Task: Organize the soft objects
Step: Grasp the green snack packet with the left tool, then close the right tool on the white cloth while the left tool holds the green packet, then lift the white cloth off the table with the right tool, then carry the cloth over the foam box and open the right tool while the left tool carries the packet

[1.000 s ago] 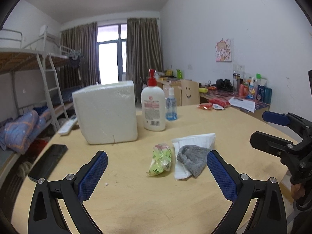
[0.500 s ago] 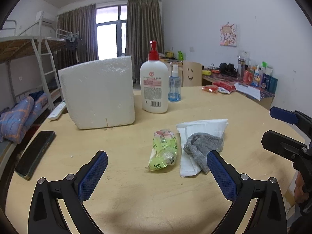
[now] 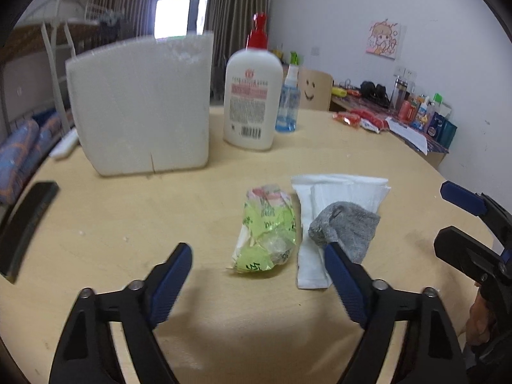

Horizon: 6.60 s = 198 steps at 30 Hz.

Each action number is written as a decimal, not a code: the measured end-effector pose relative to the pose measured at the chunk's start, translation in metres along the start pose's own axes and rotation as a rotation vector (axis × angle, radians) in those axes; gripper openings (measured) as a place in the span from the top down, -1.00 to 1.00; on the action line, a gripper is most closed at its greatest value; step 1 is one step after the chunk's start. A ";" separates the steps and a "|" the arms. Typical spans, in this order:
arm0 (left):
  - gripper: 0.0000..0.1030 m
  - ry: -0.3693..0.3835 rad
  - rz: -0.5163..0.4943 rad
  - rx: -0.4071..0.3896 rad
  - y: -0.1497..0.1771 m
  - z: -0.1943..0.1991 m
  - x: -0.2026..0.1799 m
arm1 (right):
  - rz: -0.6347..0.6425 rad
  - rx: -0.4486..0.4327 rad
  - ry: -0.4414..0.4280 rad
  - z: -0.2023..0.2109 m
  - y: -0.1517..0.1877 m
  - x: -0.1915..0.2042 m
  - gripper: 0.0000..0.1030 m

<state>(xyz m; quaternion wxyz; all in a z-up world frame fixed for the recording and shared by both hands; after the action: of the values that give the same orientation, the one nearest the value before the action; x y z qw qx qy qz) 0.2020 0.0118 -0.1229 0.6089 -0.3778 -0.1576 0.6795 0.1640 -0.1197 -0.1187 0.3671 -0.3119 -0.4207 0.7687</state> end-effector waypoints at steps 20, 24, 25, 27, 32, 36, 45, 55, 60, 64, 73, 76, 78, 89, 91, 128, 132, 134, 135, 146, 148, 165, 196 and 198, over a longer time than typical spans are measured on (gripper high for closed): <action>-0.06 -0.092 -0.018 0.144 -0.007 -0.033 -0.005 | -0.016 0.040 -0.034 -0.014 0.006 -0.005 -0.99; 0.02 -0.109 -0.013 0.145 -0.008 -0.038 -0.004 | -0.018 0.049 -0.038 -0.017 0.008 -0.007 -0.99; 0.04 -0.115 -0.019 0.142 -0.009 -0.038 -0.004 | -0.020 0.051 -0.040 -0.018 0.008 -0.008 -0.99; 0.14 -0.115 -0.018 0.139 -0.010 -0.039 -0.004 | -0.024 0.054 -0.045 -0.020 0.008 -0.009 -0.99; 0.41 -0.105 -0.007 0.132 -0.012 -0.039 -0.001 | -0.022 0.073 -0.058 -0.026 0.009 -0.007 -0.99; 0.49 -0.093 -0.014 0.110 -0.014 -0.034 0.000 | -0.014 0.083 -0.080 -0.029 0.008 -0.002 -0.99; 0.49 -0.068 0.007 0.087 -0.017 -0.022 0.009 | 0.038 0.107 -0.108 -0.036 0.004 0.014 -0.99; 0.49 -0.029 0.013 0.052 -0.018 -0.005 0.016 | 0.046 0.230 -0.146 -0.063 0.006 0.024 -0.58; 0.49 -0.017 0.019 0.039 -0.020 0.000 0.021 | 0.043 0.255 -0.146 -0.067 0.006 0.027 -0.29; 0.49 -0.013 0.024 0.034 -0.019 0.001 0.022 | 0.038 0.287 -0.157 -0.069 0.009 0.030 0.17; 0.49 -0.003 0.028 0.020 -0.018 0.009 0.021 | 0.044 0.259 -0.172 -0.054 0.004 0.036 0.81; 0.49 0.000 0.027 0.016 -0.017 0.013 0.021 | 0.038 0.252 -0.181 -0.050 0.003 0.037 0.83; 0.49 0.001 0.024 0.010 -0.017 0.015 0.020 | 0.040 0.253 -0.193 -0.048 0.003 0.040 0.83; 0.49 -0.009 0.038 -0.018 -0.016 0.027 0.025 | 0.131 0.261 -0.212 -0.052 -0.003 0.060 0.81; 0.49 -0.006 0.037 -0.020 -0.016 0.028 0.025 | 0.129 0.242 -0.192 -0.047 -0.007 0.054 0.79; 0.49 -0.014 0.012 -0.034 -0.015 0.031 0.016 | 0.007 0.202 -0.181 -0.033 -0.006 0.015 0.89; 0.49 -0.015 0.008 -0.052 -0.015 0.039 0.015 | 0.000 0.155 -0.165 -0.019 -0.015 0.011 0.89; 0.49 -0.014 0.007 -0.062 -0.016 0.044 0.014 | -0.004 0.136 -0.155 -0.014 -0.019 0.008 0.89; 0.49 -0.014 0.007 -0.070 -0.016 0.047 0.013 | -0.006 0.126 -0.149 -0.010 -0.021 0.006 0.89; 0.49 -0.014 -0.026 -0.143 -0.014 0.076 0.001 | 0.012 0.044 -0.115 0.017 -0.032 0.003 0.88; 0.49 -0.014 -0.034 -0.161 -0.014 0.083 -0.001 | 0.011 0.029 -0.112 0.021 -0.033 0.002 0.88; 0.49 -0.019 -0.102 -0.352 -0.022 0.146 -0.020 | 0.044 -0.140 -0.059 0.077 -0.053 0.005 0.88; 0.49 -0.114 -0.063 -0.527 -0.022 0.205 0.004 | 0.113 -0.247 -0.170 0.070 -0.078 0.032 0.88; 0.49 -0.126 -0.054 -0.527 -0.024 0.204 0.007 | 0.111 -0.245 -0.181 0.066 -0.081 0.036 0.88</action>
<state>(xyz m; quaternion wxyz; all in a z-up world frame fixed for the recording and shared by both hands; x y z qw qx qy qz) 0.0750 0.0736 0.0268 0.4964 -0.4759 -0.3764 0.6208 0.1171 -0.0865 -0.0241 0.2441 -0.3064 -0.5247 0.7558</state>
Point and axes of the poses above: each gripper's, at about its wrist camera, not at the fingertips, and z roughly against the way its jaws point, x to its left, y to its underside, the point moved 4 cm from there along -z, roughly the way its jaws point, and after that the axes turned 15 degrees about z, right-handed, at the moved point
